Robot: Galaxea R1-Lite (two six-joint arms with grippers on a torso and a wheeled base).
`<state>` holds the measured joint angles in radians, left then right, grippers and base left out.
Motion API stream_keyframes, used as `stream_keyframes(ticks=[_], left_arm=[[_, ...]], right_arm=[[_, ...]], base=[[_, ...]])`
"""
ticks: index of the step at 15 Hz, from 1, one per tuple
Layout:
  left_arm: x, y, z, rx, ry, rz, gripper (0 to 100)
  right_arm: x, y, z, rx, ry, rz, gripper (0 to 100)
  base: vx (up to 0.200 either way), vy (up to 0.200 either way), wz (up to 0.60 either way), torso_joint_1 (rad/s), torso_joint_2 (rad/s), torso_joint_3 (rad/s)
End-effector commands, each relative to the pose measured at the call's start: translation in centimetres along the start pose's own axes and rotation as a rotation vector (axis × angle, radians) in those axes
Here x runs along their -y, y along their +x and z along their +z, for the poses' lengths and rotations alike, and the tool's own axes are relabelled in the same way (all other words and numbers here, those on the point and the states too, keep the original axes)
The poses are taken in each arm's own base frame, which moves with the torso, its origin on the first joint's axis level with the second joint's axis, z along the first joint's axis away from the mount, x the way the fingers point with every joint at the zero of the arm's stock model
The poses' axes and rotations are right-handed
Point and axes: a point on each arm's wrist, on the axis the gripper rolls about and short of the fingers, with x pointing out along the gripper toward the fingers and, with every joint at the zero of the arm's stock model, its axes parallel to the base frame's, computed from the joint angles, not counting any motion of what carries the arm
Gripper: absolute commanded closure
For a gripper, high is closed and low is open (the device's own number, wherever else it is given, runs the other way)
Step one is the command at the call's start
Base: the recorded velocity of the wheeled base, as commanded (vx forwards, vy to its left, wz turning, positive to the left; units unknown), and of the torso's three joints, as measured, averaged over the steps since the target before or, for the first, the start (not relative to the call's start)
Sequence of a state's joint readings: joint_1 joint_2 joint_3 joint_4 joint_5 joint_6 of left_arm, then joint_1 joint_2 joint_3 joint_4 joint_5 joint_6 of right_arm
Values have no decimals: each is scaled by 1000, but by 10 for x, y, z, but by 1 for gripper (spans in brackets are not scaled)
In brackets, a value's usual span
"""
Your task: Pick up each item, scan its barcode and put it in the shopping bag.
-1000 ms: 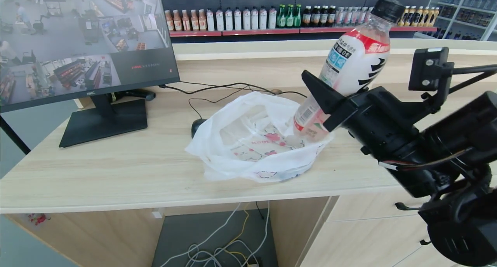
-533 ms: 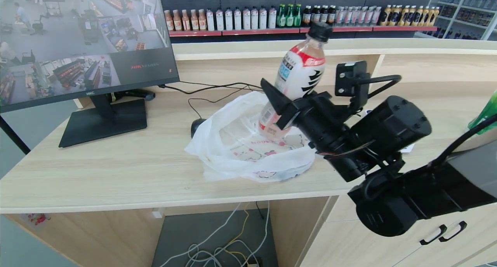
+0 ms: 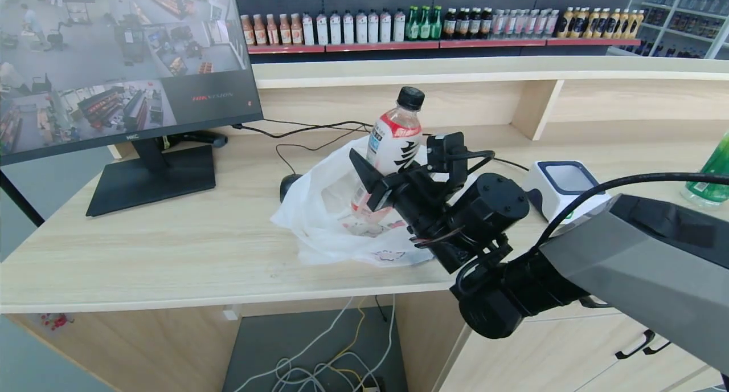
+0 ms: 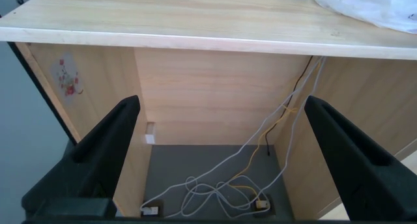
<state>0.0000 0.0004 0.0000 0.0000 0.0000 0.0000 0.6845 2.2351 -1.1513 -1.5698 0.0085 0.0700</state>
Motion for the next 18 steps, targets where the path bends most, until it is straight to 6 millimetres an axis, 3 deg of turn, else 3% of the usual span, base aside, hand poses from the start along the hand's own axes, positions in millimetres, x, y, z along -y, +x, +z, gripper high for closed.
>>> stream_keyframes(ticks=[1,7,10,12,16,17,18], left_arm=[[0,0,0,0,0,0,0],[0,0,0,0,0,0,0],[0,0,0,0,0,0,0],[0,0,0,0,0,0,0],[0,0,0,0,0,0,0],[0,0,0,0,0,0,0],[0,0,0,0,0,0,0]], right_arm=[[3,-1,-9,-16,-5,-3,100],[23,5,-14,-23,-37,-42,100],[16,19,31,-66,-67,-28,100],[13,31,42,-100,-110,2,100],[16,43,34,-170,-113,-4,100],[18,44,18,-198,-109,-4,100],[18,45,16,-196,-110,-4,100]], base=[[0,0,0,0,0,0],[0,0,0,0,0,0],[0,0,0,0,0,0],[0,0,0,0,0,0],[0,0,0,0,0,0],[0,0,0,0,0,0],[0,0,0,0,0,0]])
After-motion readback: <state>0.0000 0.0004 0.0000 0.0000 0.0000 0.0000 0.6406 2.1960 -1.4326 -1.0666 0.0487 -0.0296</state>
